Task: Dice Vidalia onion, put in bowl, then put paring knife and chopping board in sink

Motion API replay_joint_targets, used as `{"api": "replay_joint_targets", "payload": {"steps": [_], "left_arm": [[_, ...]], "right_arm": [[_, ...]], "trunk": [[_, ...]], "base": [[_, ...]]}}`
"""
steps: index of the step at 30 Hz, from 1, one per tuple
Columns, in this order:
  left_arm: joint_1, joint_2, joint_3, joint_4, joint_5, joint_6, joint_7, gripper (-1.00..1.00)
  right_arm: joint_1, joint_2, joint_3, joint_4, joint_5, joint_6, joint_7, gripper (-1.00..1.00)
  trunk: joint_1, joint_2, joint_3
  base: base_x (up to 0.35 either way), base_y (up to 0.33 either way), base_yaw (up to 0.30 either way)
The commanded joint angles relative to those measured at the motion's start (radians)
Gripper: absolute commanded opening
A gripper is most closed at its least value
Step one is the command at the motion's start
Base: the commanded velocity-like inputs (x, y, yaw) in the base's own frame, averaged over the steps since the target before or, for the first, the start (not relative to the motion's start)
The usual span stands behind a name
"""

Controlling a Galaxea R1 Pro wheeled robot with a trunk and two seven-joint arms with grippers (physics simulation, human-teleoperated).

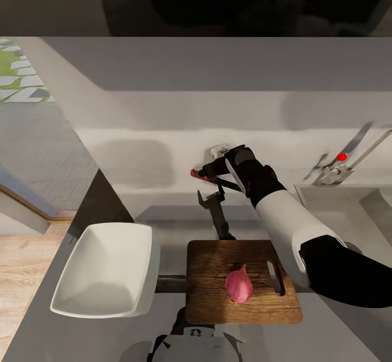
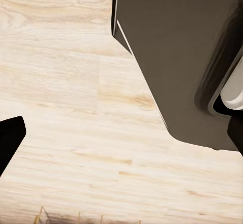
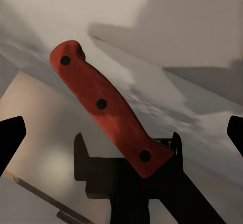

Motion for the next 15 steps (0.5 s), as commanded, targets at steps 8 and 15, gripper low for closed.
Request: {"api": "replay_joint_targets", "payload": {"steps": [8,15], "left_arm": [[-0.001,0.000,0.000,0.002,0.009,-0.001,0.000,1.00],[-0.001,0.001,0.000,0.002,0.009,0.000,0.000,1.00]], "right_arm": [[-0.001,0.000,0.001,0.001,0.011,0.003,0.008,1.00],[-0.001,0.000,0.001,0.001,0.011,0.003,0.008,1.00]], "trunk": [[0.001,-0.002,-0.001],[0.001,-0.002,-0.001]], "base": [[0.000,0.000,0.000],[0.000,0.000,0.000]]}}
